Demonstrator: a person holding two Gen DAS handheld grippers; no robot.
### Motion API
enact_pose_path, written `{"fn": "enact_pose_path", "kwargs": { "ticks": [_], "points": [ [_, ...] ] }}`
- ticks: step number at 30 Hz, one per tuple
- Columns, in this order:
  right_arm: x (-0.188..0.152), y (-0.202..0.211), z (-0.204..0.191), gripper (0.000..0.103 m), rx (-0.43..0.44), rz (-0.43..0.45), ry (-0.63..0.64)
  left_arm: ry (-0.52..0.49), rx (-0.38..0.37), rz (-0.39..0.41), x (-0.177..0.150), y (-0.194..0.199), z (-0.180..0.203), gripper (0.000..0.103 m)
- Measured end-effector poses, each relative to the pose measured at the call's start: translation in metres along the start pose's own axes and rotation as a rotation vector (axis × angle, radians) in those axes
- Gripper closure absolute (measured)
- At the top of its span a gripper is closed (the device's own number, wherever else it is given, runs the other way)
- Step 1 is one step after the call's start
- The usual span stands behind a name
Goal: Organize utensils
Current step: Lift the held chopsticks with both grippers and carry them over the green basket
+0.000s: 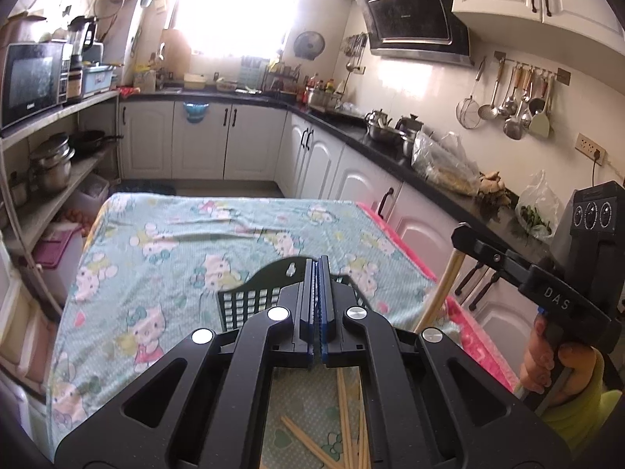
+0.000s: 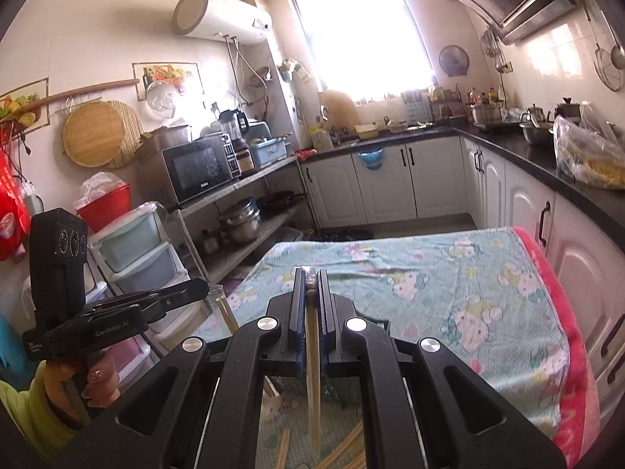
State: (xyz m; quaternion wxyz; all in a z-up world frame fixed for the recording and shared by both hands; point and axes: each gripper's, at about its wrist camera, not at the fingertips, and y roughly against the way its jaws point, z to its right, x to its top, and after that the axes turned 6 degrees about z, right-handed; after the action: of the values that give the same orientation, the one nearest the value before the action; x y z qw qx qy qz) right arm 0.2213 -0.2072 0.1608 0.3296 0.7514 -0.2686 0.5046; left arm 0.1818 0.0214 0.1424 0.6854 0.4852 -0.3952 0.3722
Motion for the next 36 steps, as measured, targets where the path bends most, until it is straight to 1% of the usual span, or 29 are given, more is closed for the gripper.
{"fn": "enact_pose_path", "kwargs": {
  "ticks": [7, 14, 18, 22, 26, 32, 36],
  "points": [
    [0.022, -0.003, -0.004, 0.097, -0.001, 0.055, 0.021, -0.018, -0.019, 0.056, 0.028, 0.004, 0.010, 0.103],
    [0.041, -0.010, -0.002, 0.097, -0.004, 0.089, 0.005, -0.003, -0.025, 0.113, 0.053, 0.002, 0.016, 0.103],
    [0.052, -0.016, -0.001, 0.097, -0.017, 0.113, 0.004, 0.001, -0.009, 0.147, 0.067, -0.001, 0.015, 0.103],
    [0.059, -0.022, 0.003, 0.097, -0.046, 0.137, 0.010, -0.008, 0.033, 0.177, 0.074, -0.003, 0.011, 0.103],
    [0.060, -0.030, 0.011, 0.097, -0.079, 0.157, 0.010, -0.002, 0.063, 0.176, 0.073, -0.010, 0.002, 0.103],
    [0.048, -0.045, 0.026, 0.097, -0.103, 0.138, -0.018, 0.005, 0.107, 0.172, 0.063, -0.021, -0.011, 0.103],
    [0.035, -0.053, 0.030, 0.097, -0.134, 0.116, -0.006, 0.029, 0.118, 0.149, 0.054, -0.030, -0.022, 0.103]
  ]
}}
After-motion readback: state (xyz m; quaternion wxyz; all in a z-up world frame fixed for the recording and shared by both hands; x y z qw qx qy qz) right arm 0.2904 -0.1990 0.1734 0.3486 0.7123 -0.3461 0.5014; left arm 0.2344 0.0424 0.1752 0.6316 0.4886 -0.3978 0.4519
